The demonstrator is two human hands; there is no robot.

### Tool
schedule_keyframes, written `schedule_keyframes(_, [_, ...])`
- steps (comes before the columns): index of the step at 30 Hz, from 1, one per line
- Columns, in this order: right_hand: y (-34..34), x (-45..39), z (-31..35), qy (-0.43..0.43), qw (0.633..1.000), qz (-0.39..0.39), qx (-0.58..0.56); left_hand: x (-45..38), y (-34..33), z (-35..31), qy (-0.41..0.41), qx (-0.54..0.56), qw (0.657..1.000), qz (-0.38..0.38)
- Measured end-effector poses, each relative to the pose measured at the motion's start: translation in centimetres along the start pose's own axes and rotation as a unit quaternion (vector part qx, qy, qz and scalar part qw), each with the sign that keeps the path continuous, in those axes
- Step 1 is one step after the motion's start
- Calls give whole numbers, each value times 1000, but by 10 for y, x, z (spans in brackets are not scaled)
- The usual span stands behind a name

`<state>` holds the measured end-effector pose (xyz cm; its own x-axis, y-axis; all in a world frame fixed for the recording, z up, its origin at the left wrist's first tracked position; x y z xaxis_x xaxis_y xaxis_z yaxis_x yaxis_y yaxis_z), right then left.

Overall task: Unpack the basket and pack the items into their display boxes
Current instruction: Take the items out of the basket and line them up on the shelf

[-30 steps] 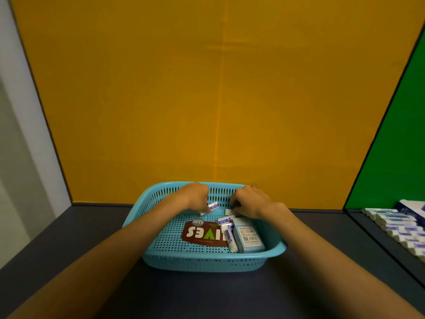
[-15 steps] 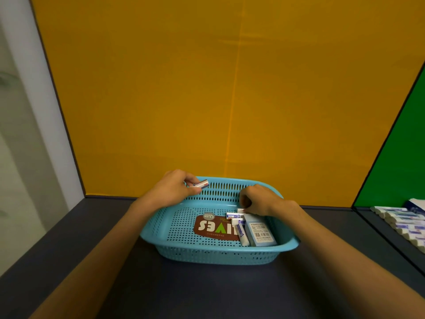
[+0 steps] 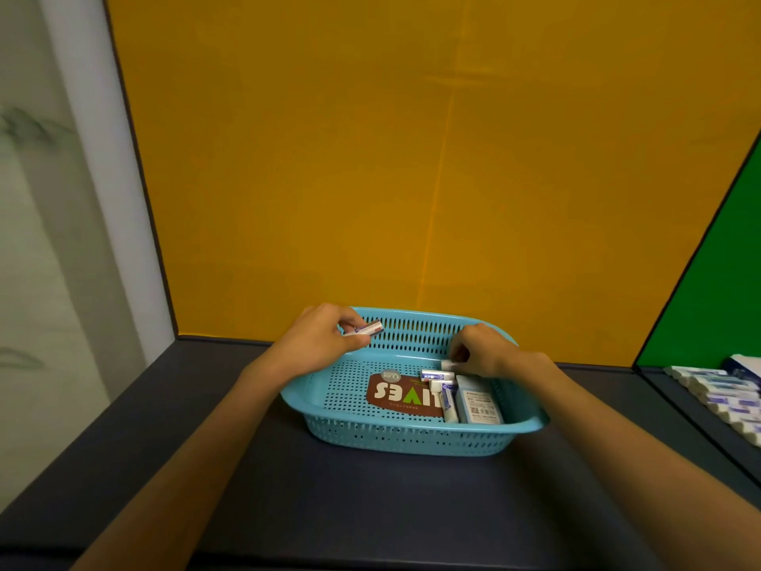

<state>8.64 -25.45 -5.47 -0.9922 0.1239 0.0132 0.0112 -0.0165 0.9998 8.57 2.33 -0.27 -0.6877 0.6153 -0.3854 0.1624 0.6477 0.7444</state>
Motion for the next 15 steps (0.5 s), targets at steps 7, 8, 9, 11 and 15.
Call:
schedule_keyframes(7, [53,52,3,4,988,-54,-148,-7,-10,-25,-21,10,1000,4])
schedule_keyframes(8, [58,61,0,7,983,-53,-174,-10,-14,-32,-26,13,1000,5])
schedule_keyframes(9, [63,70,-3,9,979,-54,-198,-13,-18,-39,-35,14,999,6])
schedule_keyframes(11, [68,88,-13,7,970,-59,-235,-19,-29,-57,-49,18,999,13])
schedule_keyframes(15, [73,127,-45,-2,959,-94,-266,-31,-57,-96,-72,31,996,33])
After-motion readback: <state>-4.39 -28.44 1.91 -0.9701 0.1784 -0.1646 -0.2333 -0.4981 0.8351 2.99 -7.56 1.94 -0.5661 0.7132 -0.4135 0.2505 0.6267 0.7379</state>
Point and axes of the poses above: each hand's wrist, its own x-axis away from the middle knuckle, its own y-axis out of the back of the hand, z = x × y, the point moved 5 cm from there along -x, towards the middle knuckle, and after that the axes turned 13 degrees about -y, right-handed, at the moved point
